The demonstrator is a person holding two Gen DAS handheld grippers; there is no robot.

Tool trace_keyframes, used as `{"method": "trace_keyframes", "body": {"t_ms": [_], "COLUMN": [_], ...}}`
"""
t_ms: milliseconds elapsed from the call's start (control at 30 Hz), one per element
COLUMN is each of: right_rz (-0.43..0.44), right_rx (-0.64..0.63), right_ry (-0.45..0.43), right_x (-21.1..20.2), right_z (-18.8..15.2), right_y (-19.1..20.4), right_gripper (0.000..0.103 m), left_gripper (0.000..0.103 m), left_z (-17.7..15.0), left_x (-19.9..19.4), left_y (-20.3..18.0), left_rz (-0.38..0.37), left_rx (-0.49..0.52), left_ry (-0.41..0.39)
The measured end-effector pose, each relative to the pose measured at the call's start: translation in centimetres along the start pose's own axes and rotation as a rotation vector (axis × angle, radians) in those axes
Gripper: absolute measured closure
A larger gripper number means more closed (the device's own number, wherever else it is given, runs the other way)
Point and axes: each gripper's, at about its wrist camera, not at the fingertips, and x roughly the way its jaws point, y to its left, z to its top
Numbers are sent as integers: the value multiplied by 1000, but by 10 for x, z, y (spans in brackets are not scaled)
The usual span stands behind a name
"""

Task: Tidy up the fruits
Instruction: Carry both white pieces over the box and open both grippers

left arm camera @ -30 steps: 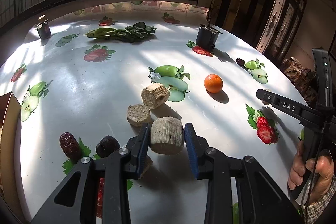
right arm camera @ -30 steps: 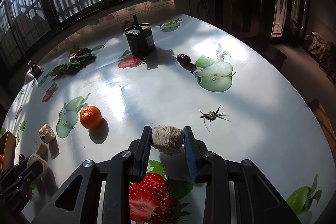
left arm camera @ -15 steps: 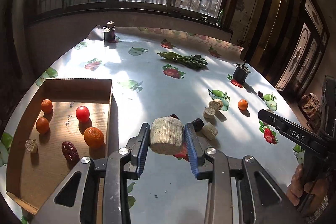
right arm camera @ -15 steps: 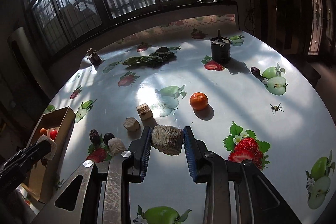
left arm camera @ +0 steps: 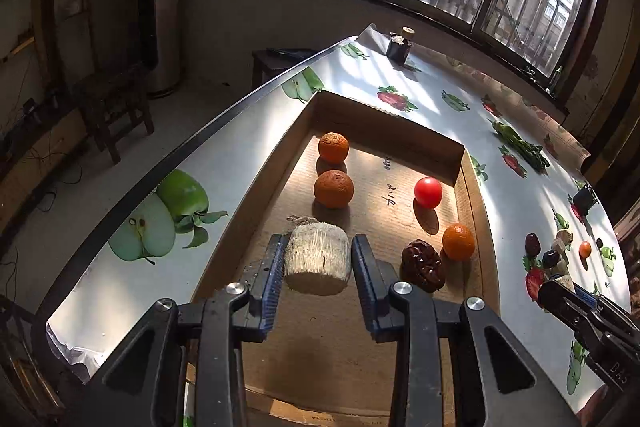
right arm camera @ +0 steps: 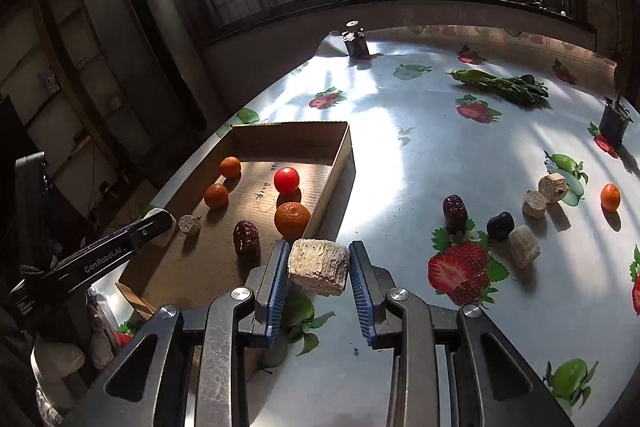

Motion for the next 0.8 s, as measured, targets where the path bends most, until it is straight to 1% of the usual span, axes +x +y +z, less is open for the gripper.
{"method": "trace_keyframes", "body": {"t_ms": [200,300,433,500,600,800], "right_rz": [42,63,62,54,40,1], "right_rx": [-77,-89,-97,-100,-119,-149], "right_ry": [98,153,201,216,215,203], "right_x": [42,61,80,87,91,96], "right_z": [-7,-9,-11,-10,-7,-3], "right_y": [41,50,53,53,54,56], "right_gripper": [70,70,70,70,70,70], "left_gripper": [70,70,70,70,70,70], "left_z": [-1,-1,2,4,10,13], "left_x": [20,27,40,45,50,54], "left_y": [12,9,3,4,6,8], "left_rz": [-7,-4,20,28,35,51], "left_rx": [-12,-3,2,-9,-34,-38], "left_ry": [61,84,116,132,140,127]}}
